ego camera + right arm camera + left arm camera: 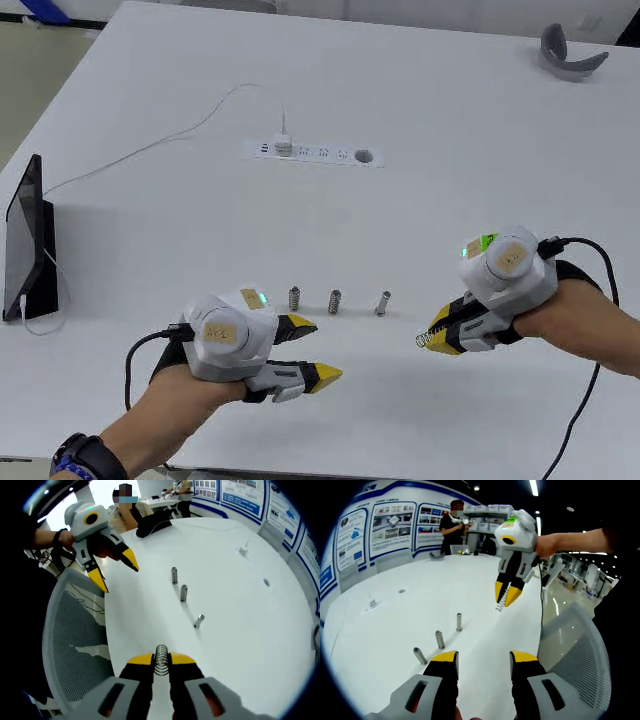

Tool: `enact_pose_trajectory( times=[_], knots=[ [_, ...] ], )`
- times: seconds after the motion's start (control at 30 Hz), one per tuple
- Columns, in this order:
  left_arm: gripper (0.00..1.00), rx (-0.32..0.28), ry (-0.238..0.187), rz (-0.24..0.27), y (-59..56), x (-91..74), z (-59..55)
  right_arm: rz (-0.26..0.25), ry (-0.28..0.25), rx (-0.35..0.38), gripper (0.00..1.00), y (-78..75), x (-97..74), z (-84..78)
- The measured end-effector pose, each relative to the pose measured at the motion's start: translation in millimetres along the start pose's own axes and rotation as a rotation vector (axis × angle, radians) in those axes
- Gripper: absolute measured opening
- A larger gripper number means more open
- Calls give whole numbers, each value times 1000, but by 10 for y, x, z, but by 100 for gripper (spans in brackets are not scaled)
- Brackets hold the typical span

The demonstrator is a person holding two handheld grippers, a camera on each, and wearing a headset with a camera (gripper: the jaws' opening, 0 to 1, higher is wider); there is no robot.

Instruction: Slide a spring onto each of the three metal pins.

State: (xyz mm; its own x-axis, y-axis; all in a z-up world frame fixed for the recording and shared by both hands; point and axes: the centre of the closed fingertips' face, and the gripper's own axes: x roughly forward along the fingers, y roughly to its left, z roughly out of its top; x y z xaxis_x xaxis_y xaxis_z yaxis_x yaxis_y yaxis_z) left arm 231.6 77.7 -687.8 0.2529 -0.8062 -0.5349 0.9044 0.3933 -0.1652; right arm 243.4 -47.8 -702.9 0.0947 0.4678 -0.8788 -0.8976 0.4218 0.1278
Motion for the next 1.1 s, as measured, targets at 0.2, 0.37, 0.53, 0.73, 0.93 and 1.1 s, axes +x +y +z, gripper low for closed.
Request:
enact_pose_trajectory(
  times=[0.2,0.37,0.53,0.73,0.93,1.1],
  knots=[
    [47,-36,-2,55,145,-87,-58,-8,16,14,13,-163,66,5],
    [51,-61,-2,97,278,-178,-107,-23,22,21,13,-325,108,73],
    [56,-88,0,131,387,-261,-164,-31,26,26,13,-415,139,168],
    [60,-111,-1,163,486,-348,-217,-35,41,15,13,-494,167,239],
    [64,-125,-5,185,536,-430,-236,-36,52,11,13,-611,211,300],
    [67,-136,-5,201,588,-473,-249,-33,63,10,13,-631,259,349]
  ],
)
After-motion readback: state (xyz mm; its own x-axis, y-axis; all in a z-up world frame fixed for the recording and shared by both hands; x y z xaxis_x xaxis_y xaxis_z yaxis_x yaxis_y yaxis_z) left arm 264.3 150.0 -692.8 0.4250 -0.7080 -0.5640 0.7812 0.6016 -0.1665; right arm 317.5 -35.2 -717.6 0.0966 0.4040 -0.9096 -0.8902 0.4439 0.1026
